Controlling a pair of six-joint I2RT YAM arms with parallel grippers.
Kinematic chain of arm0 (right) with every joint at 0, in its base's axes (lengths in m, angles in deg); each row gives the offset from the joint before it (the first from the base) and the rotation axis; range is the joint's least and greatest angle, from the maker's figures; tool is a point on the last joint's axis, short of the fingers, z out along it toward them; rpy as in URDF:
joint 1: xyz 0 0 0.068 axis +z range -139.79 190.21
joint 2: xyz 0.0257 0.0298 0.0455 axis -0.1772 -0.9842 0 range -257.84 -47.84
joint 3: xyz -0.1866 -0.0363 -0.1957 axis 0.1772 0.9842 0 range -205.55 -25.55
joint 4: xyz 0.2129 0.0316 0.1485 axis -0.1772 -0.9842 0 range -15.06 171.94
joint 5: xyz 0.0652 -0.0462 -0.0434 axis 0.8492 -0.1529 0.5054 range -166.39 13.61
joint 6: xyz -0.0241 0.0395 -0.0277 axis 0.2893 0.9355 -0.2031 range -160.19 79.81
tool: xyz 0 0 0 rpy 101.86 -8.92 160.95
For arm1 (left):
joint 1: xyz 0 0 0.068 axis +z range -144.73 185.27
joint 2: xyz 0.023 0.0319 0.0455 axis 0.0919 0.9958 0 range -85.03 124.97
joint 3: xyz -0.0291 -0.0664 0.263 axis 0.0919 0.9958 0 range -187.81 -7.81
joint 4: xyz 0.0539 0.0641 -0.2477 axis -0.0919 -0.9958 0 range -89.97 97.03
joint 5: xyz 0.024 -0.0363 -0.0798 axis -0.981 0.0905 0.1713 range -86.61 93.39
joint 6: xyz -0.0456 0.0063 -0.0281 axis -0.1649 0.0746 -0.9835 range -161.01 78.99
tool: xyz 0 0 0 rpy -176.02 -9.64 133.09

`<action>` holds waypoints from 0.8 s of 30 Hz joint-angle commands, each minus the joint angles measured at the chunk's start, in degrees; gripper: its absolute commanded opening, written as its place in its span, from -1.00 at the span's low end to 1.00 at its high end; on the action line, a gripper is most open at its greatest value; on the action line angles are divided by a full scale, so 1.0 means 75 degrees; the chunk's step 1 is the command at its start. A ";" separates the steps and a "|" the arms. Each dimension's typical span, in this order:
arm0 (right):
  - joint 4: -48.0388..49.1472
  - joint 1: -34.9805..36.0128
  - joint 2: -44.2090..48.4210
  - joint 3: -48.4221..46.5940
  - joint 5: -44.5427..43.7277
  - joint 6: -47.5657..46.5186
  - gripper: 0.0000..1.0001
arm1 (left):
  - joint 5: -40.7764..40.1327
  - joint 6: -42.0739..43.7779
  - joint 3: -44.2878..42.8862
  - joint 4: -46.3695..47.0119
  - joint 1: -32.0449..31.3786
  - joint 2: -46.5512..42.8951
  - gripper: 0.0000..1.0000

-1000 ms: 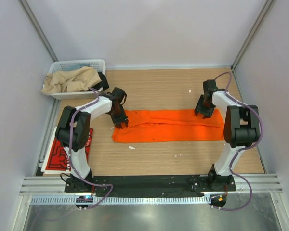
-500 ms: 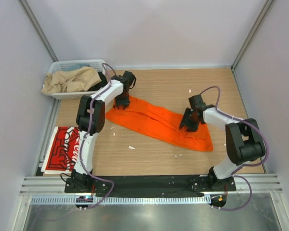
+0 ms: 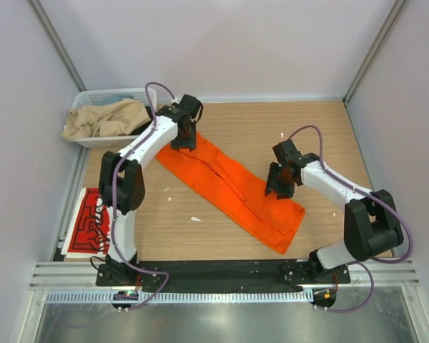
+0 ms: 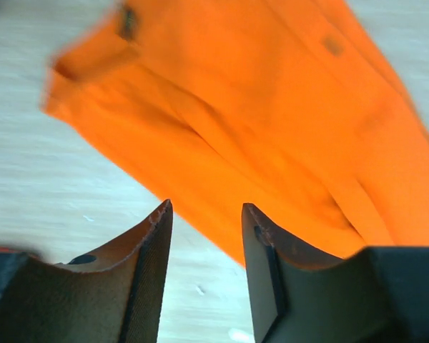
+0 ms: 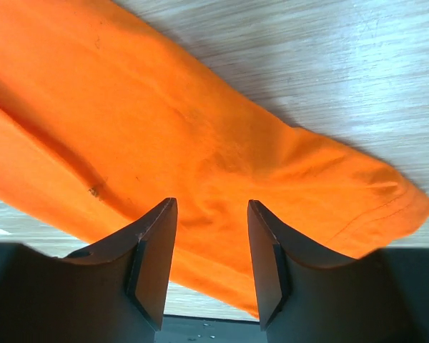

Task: Fold and stack the t-shirts
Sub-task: Fold the tshirt

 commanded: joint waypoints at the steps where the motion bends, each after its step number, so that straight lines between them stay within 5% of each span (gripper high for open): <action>1: -0.0063 -0.0019 0.0249 -0.0087 -0.0237 -0.0385 -0.01 | 0.1485 -0.0768 0.1021 0.1006 -0.0810 -0.0999 -0.12; 5: 0.0827 0.0004 0.0051 0.0124 0.1809 -0.0198 -0.28 | 0.2714 -0.1272 0.1222 0.1782 -0.1316 -0.0532 -0.45; 9: 0.1448 -0.0008 -0.0254 0.0510 0.2576 0.0048 -0.43 | 0.3372 -0.1870 0.1150 0.2062 -0.1492 -0.0017 -0.57; 18: 0.1404 -0.0008 -0.0278 0.1003 0.2262 -0.0022 -0.51 | 0.2578 -0.1859 0.1958 0.1982 -0.1575 0.0185 -0.68; 24: 0.1332 -0.0019 0.0003 0.1507 0.1933 0.0130 -0.51 | 0.2295 -0.2000 0.3295 0.2110 -0.1645 -0.0928 -0.67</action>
